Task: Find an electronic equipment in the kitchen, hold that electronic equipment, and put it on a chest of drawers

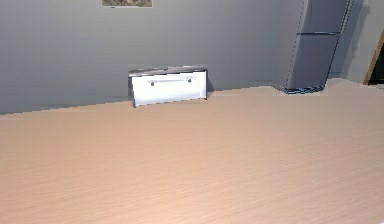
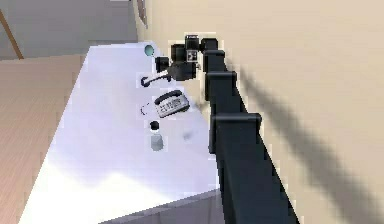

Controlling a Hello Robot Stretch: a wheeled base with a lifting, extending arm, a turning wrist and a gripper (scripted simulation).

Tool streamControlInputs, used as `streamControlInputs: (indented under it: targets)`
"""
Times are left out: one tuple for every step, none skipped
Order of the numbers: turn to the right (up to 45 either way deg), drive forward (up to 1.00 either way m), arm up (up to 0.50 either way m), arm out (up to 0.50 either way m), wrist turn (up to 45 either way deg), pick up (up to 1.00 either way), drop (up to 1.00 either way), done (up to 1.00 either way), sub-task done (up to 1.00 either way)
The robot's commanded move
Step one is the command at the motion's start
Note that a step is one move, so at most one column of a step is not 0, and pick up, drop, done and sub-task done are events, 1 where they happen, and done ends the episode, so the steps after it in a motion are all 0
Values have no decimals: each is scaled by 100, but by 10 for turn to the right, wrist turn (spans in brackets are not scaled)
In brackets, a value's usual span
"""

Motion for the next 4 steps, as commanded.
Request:
streamControlInputs:
  targets:
    - [0,0,-14,0,0,0,0,0,0]
    - [0,0,0,0,0,100,0,0,0]
    - [0,0,10,0,0,0,0,0,0]
    - [0,0,4,0,0,0,0,0,0]
